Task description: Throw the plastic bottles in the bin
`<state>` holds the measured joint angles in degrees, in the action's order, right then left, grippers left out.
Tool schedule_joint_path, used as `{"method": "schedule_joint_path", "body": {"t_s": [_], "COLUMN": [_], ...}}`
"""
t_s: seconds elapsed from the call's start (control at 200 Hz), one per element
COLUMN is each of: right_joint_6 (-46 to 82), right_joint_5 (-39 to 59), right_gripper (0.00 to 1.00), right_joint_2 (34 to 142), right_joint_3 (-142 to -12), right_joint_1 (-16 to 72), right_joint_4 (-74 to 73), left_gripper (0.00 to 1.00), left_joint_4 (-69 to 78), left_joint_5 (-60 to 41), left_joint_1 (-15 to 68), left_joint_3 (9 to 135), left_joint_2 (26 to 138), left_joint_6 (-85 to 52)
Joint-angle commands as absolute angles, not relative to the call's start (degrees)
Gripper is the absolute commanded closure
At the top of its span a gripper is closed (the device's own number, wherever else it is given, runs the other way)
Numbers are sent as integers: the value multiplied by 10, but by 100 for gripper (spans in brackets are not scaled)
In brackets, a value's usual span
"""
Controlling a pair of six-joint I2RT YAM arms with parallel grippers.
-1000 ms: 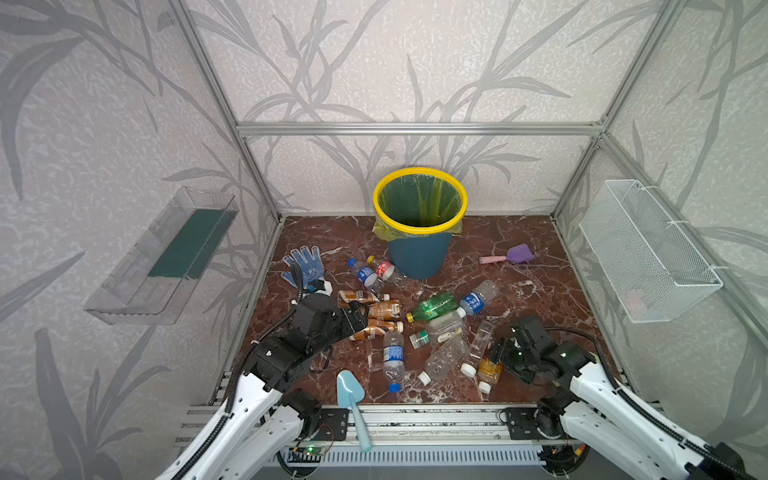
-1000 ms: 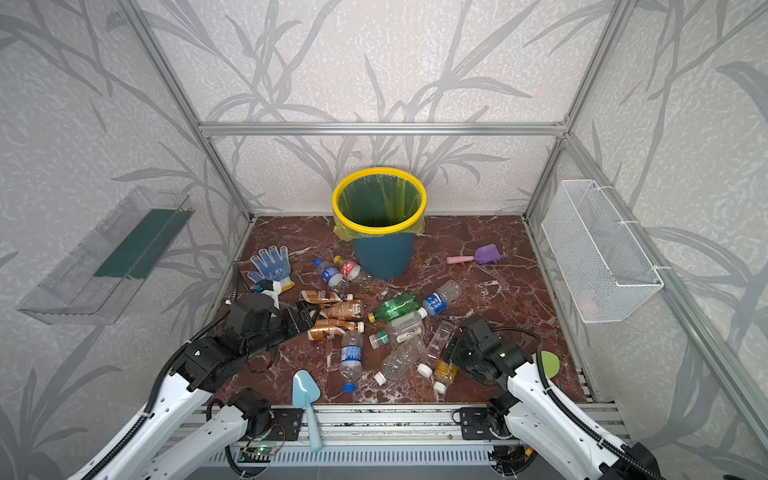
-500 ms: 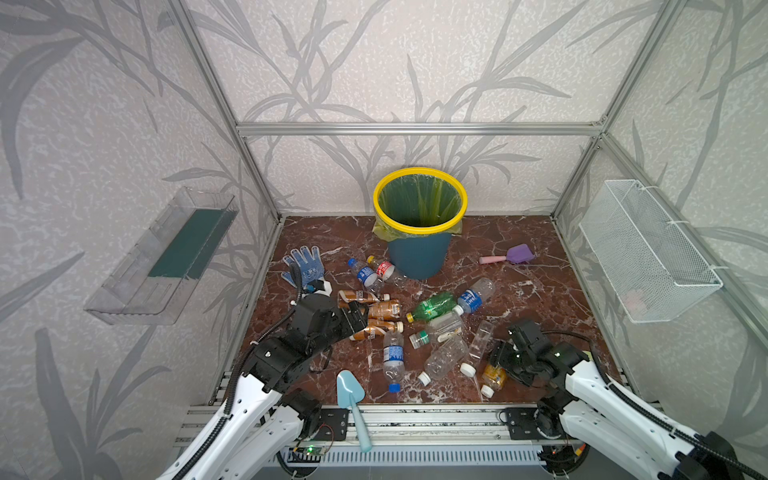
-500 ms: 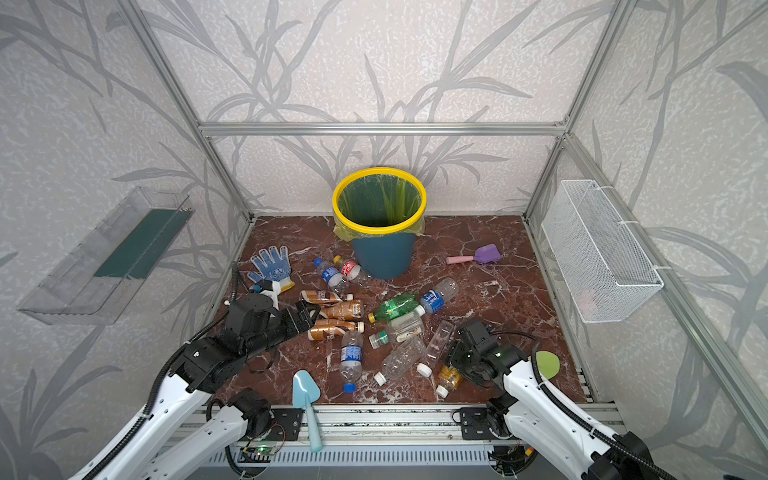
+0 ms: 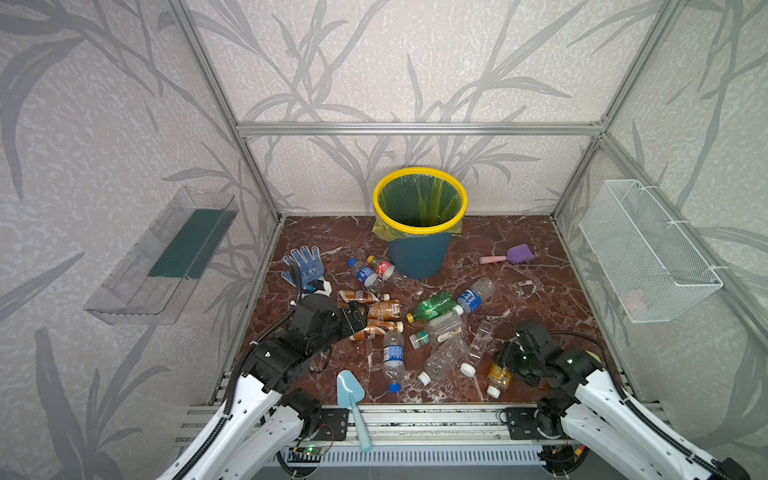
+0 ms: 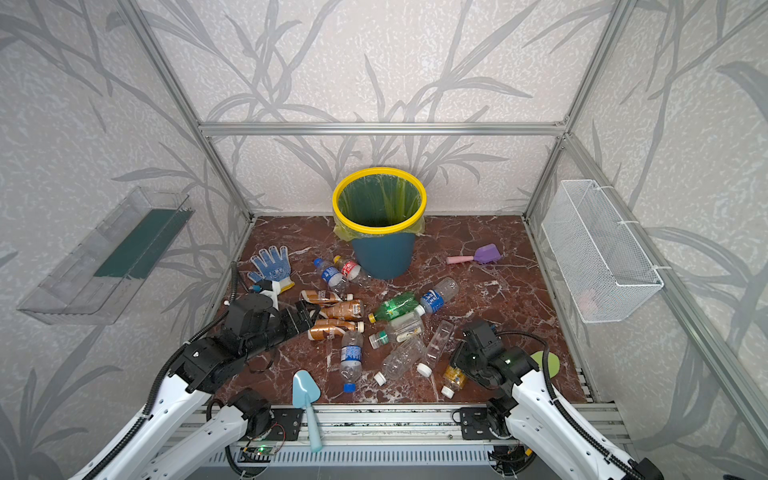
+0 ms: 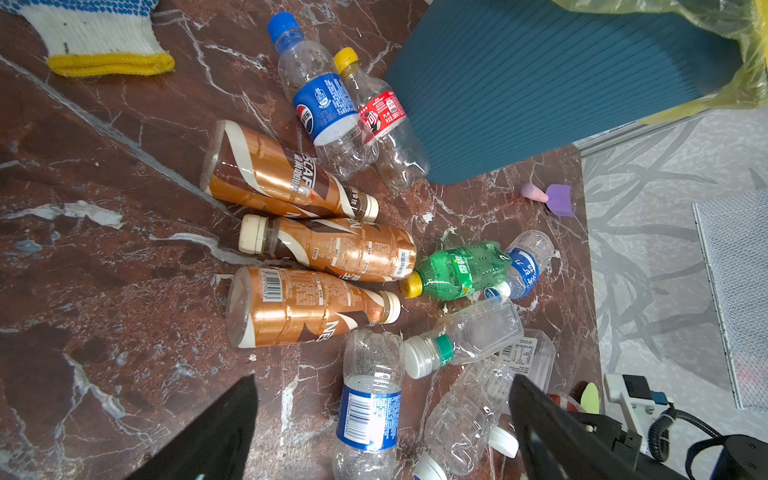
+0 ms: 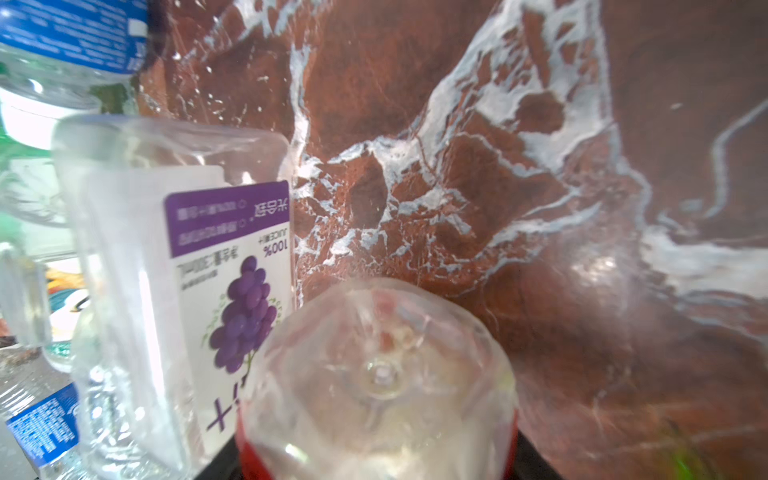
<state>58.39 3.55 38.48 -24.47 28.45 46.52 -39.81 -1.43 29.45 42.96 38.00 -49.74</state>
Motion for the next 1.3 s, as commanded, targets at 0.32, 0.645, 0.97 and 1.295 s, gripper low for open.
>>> {"method": "schedule_joint_path", "body": {"t_s": [0.32,0.645,0.97,1.295], "right_joint_6": [499,379,405,398], "right_joint_5": [-11,41,15,-12], "right_gripper": [38,29,9,15], "right_joint_2": [441,822,924,701], "right_joint_3": [-426,-1049,-1204,-842], "right_joint_1": [283,287,256,250], "right_joint_4": [519,384,421,376], "left_gripper": [6,7,7,6], "left_joint_4": [-392,-402,-429,-428], "left_joint_5": [-9,-3,15,14], "left_joint_1": [293,293,292,292], "left_joint_3": [429,462,481,459], "left_joint_2": [383,381,363,361], "left_joint_6": [-500,-498,-495,-496]}}
